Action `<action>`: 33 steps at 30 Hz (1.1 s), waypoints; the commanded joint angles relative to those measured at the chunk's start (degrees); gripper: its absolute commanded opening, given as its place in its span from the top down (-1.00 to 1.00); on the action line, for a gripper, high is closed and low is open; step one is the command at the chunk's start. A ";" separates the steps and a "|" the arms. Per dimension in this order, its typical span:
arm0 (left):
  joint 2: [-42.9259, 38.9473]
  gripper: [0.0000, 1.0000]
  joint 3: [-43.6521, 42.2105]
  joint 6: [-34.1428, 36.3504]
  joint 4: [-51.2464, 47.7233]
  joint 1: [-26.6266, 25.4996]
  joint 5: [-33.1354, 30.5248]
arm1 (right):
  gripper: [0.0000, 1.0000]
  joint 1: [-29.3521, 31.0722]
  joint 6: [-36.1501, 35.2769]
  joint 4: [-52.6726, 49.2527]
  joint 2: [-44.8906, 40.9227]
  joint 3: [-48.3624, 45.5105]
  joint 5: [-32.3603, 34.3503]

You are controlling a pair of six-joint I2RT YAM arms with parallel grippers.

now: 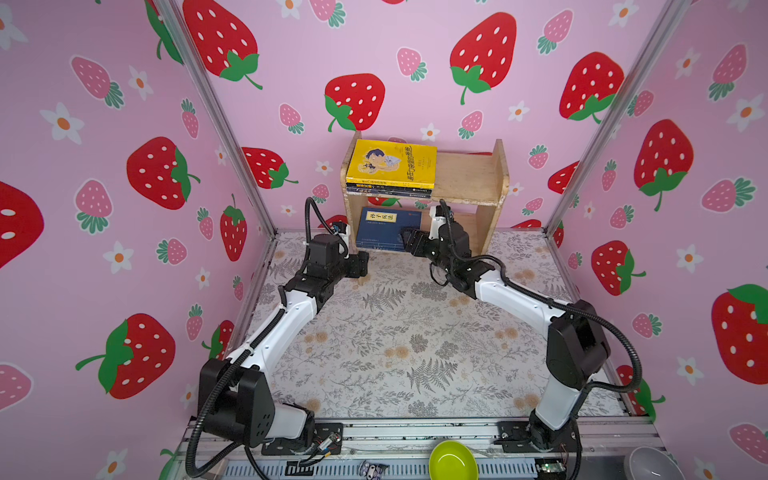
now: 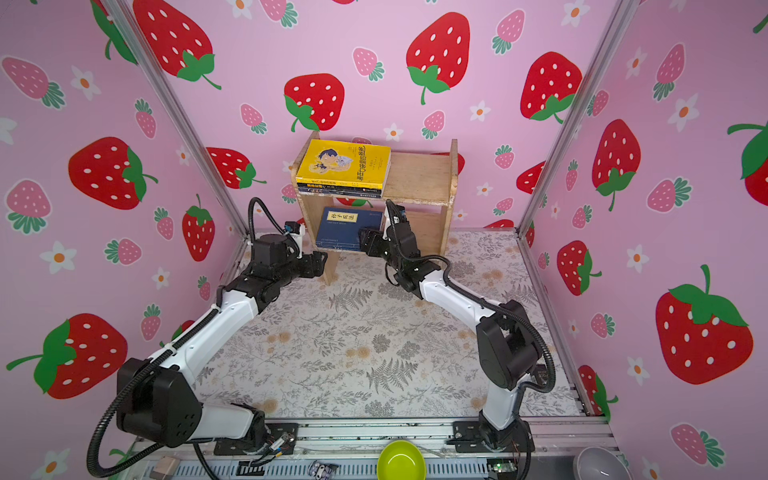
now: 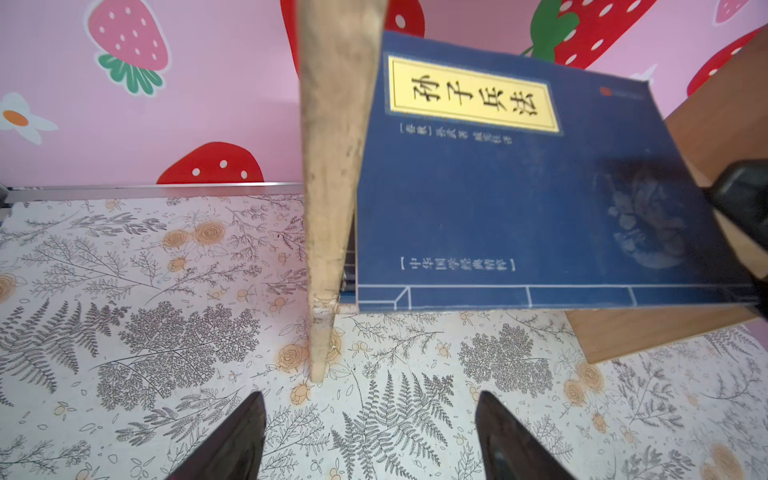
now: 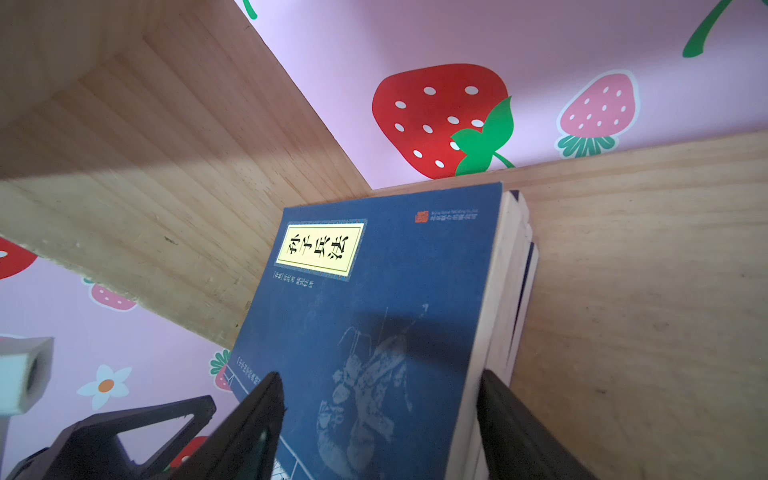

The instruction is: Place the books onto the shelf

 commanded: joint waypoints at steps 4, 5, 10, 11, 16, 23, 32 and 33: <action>2.84 -0.60 3.14 1.22 0.06 0.12 0.12 | -0.49 0.18 0.21 0.93 -0.99 0.54 0.38; 3.28 -0.60 3.35 1.00 0.60 0.11 -0.13 | -0.49 0.11 0.18 0.93 -0.85 0.64 0.32; 4.80 -0.60 5.31 0.01 2.71 0.11 -1.09 | -0.49 0.19 0.13 0.93 -0.83 0.64 0.45; 4.98 -0.60 5.70 -0.19 2.99 0.15 -1.05 | -0.49 0.18 0.13 0.93 -0.82 0.71 0.52; 5.54 -0.60 6.87 -1.43 4.05 0.13 -1.16 | -0.49 0.10 -0.02 1.02 -0.54 1.12 0.62; 6.67 -0.59 8.85 -3.26 2.19 0.12 -1.85 | -0.50 0.02 0.42 1.09 -0.22 1.19 0.94; 7.21 -0.59 8.72 -5.21 2.93 0.11 -1.84 | -0.51 -0.16 0.58 1.28 -0.18 0.99 0.80; 7.23 -0.59 8.72 -5.41 2.99 0.11 -1.75 | -0.51 -0.19 0.64 1.32 -0.08 0.99 0.72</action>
